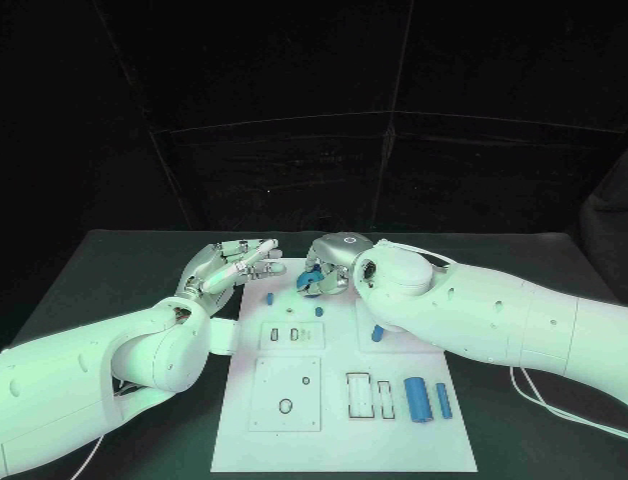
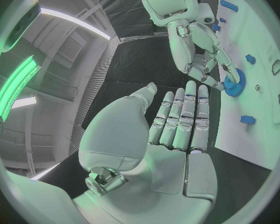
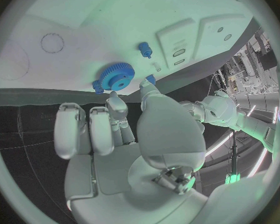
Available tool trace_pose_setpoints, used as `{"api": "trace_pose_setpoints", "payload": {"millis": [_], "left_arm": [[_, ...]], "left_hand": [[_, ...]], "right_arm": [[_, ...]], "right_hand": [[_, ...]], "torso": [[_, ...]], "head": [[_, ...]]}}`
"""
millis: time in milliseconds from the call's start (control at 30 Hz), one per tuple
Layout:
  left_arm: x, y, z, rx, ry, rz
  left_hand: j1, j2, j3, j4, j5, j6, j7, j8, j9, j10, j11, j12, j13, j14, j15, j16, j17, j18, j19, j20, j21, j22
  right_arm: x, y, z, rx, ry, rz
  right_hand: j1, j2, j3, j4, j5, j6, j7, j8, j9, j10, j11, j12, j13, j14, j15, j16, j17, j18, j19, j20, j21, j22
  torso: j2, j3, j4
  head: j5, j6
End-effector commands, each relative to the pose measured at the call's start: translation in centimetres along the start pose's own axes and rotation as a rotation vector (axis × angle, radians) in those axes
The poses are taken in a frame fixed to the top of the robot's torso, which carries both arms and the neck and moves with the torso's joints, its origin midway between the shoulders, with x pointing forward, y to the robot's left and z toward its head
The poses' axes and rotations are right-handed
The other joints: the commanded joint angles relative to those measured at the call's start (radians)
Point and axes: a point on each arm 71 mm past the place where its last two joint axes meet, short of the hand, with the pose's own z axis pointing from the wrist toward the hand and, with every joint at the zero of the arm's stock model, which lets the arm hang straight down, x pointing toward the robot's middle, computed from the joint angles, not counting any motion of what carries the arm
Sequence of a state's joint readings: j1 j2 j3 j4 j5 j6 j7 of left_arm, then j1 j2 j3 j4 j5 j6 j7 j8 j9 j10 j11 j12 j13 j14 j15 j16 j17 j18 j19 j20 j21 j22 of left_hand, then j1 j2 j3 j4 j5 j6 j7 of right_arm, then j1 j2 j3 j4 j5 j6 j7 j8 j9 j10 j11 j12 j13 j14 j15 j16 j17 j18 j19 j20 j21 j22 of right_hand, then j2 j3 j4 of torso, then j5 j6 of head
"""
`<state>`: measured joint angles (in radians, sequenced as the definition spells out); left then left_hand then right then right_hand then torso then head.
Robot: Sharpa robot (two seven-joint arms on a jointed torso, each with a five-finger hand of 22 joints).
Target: Assemble the parts on the task board
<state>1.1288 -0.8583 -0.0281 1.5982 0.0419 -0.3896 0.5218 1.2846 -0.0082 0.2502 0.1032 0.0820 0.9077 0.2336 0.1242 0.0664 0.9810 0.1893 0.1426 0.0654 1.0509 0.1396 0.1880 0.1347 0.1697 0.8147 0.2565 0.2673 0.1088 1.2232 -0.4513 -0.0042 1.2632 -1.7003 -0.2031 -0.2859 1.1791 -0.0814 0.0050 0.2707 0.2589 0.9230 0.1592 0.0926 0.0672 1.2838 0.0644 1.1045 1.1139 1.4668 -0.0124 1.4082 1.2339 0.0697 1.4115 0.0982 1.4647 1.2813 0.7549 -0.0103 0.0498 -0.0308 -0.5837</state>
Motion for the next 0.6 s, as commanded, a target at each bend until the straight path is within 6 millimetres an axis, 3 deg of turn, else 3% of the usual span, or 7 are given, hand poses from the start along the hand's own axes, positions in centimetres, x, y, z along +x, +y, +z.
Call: {"api": "trace_pose_setpoints", "payload": {"millis": [33, 600], "left_arm": [[0.08, -0.22, 0.06, 0.016, 0.007, 0.003], [0.08, -0.22, 0.15, 0.014, 0.008, 0.003]], "left_hand": [[-0.005, 0.004, -0.003, -0.005, -0.005, -0.001, 0.012, -0.006, -0.001, -0.002, 0.001, -0.004, -0.001, 0.002, 0.005, -0.005, 0.001, 0.014, 0.005, 0.003, -0.005, -0.001], [-0.006, 0.005, -0.004, -0.006, -0.005, -0.001, 0.013, -0.006, -0.001, -0.002, 0.002, -0.005, -0.001, 0.002, 0.005, -0.006, 0.001, 0.014, 0.005, 0.003, -0.006, -0.001]], "right_arm": [[0.02, -0.19, 0.01, 0.011, 0.017, -0.006], [0.35, -0.85, -0.13, 0.028, 0.055, 0.007]], "right_hand": [[-0.033, 0.016, -0.029, 0.020, 0.010, -0.014, 0.005, -0.010, 0.000, -0.004, 0.012, 0.001, -0.001, 0.039, 0.009, 0.003, 0.000, -0.008, -0.004, 0.007, 0.000, -0.004], [-0.046, 0.051, -0.064, 0.016, 0.028, -0.015, 0.007, -0.011, 0.001, -0.001, 0.014, 0.013, 0.011, 0.040, 0.012, 0.006, 0.010, -0.008, -0.002, 0.010, 0.001, -0.001]], "torso": [[0.000, -0.0003, -0.0004], [0.000, -0.0003, 0.0001]], "head": [[-0.001, 0.001], [-0.006, 0.002]]}}
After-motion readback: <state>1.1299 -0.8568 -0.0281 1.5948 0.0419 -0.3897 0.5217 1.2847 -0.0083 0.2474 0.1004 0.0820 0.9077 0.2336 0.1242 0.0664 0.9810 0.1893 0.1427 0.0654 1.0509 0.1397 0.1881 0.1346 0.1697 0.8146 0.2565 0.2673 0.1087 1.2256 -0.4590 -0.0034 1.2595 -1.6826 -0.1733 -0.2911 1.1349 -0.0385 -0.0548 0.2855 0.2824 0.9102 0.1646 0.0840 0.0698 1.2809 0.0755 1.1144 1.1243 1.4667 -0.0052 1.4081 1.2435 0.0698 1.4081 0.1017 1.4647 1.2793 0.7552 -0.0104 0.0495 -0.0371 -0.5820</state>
